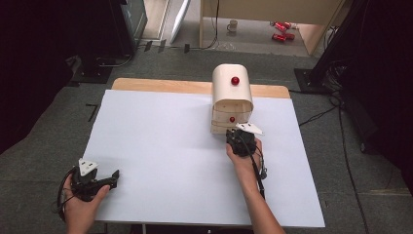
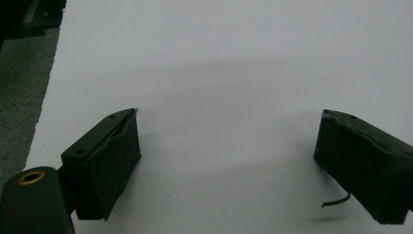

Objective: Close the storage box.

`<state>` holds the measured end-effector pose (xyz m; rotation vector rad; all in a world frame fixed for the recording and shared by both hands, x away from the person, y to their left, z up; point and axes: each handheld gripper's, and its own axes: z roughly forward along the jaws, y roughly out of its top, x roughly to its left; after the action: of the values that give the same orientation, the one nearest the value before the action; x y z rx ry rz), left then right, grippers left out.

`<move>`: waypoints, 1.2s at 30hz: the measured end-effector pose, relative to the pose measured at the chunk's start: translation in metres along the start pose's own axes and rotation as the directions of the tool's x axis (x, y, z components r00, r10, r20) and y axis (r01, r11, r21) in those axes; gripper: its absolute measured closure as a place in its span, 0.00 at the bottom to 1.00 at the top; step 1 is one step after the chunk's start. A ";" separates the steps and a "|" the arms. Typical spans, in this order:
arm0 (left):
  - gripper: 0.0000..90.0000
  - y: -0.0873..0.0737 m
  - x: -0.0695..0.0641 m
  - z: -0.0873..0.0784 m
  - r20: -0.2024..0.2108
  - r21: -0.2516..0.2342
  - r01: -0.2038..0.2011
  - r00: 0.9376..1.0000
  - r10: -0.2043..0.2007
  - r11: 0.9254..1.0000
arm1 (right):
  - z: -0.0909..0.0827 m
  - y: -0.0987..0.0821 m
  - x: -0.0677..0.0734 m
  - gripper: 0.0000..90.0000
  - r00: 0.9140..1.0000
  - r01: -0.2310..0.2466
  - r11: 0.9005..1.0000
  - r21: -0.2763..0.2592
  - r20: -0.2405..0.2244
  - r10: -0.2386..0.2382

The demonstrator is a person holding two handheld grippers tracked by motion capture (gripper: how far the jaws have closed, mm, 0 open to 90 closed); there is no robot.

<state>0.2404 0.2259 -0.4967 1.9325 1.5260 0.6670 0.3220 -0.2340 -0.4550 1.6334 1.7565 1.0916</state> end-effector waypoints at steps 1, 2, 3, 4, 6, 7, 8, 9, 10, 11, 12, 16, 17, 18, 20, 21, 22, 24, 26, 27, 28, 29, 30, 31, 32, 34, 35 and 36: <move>0.11 0.000 0.000 0.000 0.000 -0.001 0.002 1.000 -0.002 1.000 | -0.001 0.000 0.000 0.83 1.000 0.000 1.000 -0.003 0.002 0.000; 0.11 0.000 0.000 0.000 0.000 0.000 0.000 1.000 0.000 1.000 | -0.001 -0.001 -0.001 0.81 1.000 -0.001 1.000 -0.004 0.001 0.001; 0.11 0.000 0.000 0.000 0.000 0.000 0.000 1.000 0.000 1.000 | -0.002 -0.001 -0.002 0.79 1.000 -0.004 1.000 -0.005 -0.005 0.004; 0.11 0.000 0.000 0.000 0.000 0.000 0.000 1.000 0.000 1.000 | -0.003 -0.002 -0.004 0.76 1.000 -0.006 1.000 0.001 -0.013 0.006; 0.11 0.000 0.000 0.000 0.000 0.000 0.000 1.000 0.000 1.000 | -0.004 -0.004 -0.007 0.69 0.999 -0.003 1.000 0.011 -0.035 0.003; 0.11 0.000 0.000 0.000 0.000 -0.001 0.001 1.000 -0.001 1.000 | -0.004 -0.005 -0.008 0.65 0.999 0.003 1.000 0.016 -0.044 -0.002; 0.11 0.000 0.000 0.000 0.000 -0.001 0.001 1.000 -0.001 1.000 | -0.005 -0.006 -0.009 0.60 0.999 0.013 1.000 0.024 -0.051 -0.012; 0.11 0.000 0.000 0.000 0.000 -0.001 0.001 1.000 -0.001 1.000 | -0.006 -0.008 -0.010 0.54 0.998 0.026 0.999 0.030 -0.051 -0.024; 0.11 0.000 0.000 0.000 0.000 -0.001 0.001 1.000 -0.001 1.000 | -0.008 -0.010 -0.011 0.49 0.998 0.038 0.999 0.036 -0.051 -0.036; 0.11 0.000 0.000 0.000 0.000 -0.001 0.001 1.000 -0.001 1.000 | -0.009 -0.011 -0.011 0.42 0.998 0.048 0.998 0.040 -0.046 -0.046; 0.11 0.000 0.000 0.000 0.000 -0.001 0.000 1.000 0.000 1.000 | -0.011 -0.013 -0.012 0.36 0.998 0.055 0.998 0.042 -0.032 -0.054; 0.11 0.000 0.000 0.000 0.000 -0.001 0.000 1.000 0.000 1.000 | -0.019 -0.019 -0.020 0.18 0.997 0.080 0.994 0.073 -0.018 -0.079; 0.11 0.000 0.000 0.000 -0.001 0.000 -0.001 1.000 0.001 1.000 | -0.021 -0.020 -0.022 0.15 0.997 0.078 0.994 0.077 -0.019 -0.077; 0.11 0.000 0.000 0.000 -0.001 -0.001 0.000 1.000 0.000 1.000 | -0.025 -0.022 -0.026 0.13 0.997 0.072 0.994 0.077 -0.025 -0.071; 0.11 0.000 0.000 0.000 -0.001 0.000 -0.001 1.000 0.001 1.000 | -0.031 -0.024 -0.033 0.08 0.998 0.056 0.995 0.077 -0.034 -0.053; 0.11 0.000 0.000 0.000 -0.001 0.000 -0.001 1.000 0.001 1.000 | -0.033 -0.025 -0.035 0.04 0.998 0.059 0.995 0.080 -0.041 -0.056; 0.11 0.000 0.000 0.000 -0.001 -0.001 -0.001 1.000 0.001 1.000 | -0.035 -0.027 -0.039 0.01 0.996 0.072 0.994 0.083 -0.053 -0.067; 0.11 0.000 0.000 0.000 -0.001 -0.001 -0.001 1.000 0.001 1.000 | -0.041 -0.030 -0.045 0.00 0.996 0.078 0.993 0.085 -0.053 -0.073; 0.11 0.000 0.000 0.000 -0.001 -0.001 -0.001 1.000 0.001 1.000 | -0.046 -0.034 -0.052 0.00 0.997 0.078 0.993 0.090 -0.036 -0.075; 0.11 0.000 0.000 0.000 -0.001 -0.001 -0.001 1.000 0.001 1.000 | -0.048 -0.035 -0.055 0.00 0.997 0.077 0.993 0.095 -0.022 -0.075; 0.11 0.000 0.000 0.000 -0.001 -0.001 -0.001 1.000 0.001 1.000 | -0.050 -0.038 -0.059 0.00 0.998 0.065 0.992 0.104 -0.004 -0.065; 0.11 0.000 0.000 0.000 -0.001 -0.001 -0.001 1.000 0.001 1.000 | -0.052 -0.040 -0.063 0.00 0.998 0.060 0.992 0.109 0.005 -0.061; 0.11 0.000 0.000 0.000 -0.001 -0.001 -0.001 1.000 0.001 1.000 | -0.054 -0.041 -0.066 0.00 0.998 0.055 0.992 0.111 0.009 -0.056; 0.11 0.000 0.000 0.000 -0.001 -0.001 -0.001 1.000 0.001 1.000 | -0.056 -0.044 -0.070 0.00 0.998 0.053 0.992 0.113 0.012 -0.054; 0.11 0.000 0.000 0.000 -0.001 0.000 -0.001 1.000 0.001 1.000 | -0.058 -0.046 -0.073 0.00 0.999 0.050 0.992 0.116 0.013 -0.052; 0.11 0.000 0.000 0.000 -0.001 0.000 -0.001 1.000 0.001 1.000 | -0.062 -0.053 -0.081 0.00 0.998 0.049 0.991 0.126 0.026 -0.052; 0.11 0.000 0.000 0.000 -0.001 -0.001 -0.001 1.000 0.001 1.000 | -0.064 -0.055 -0.084 0.00 0.998 0.048 0.990 0.129 0.029 -0.052; 0.11 0.000 0.000 0.000 -0.001 0.000 -0.001 1.000 0.001 1.000 | -0.066 -0.059 -0.088 0.00 0.998 0.047 0.990 0.135 0.035 -0.053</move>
<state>0.2404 0.2258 -0.4967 1.9330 1.5256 0.6690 0.2485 -0.3319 -0.4804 1.6679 1.8705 0.9306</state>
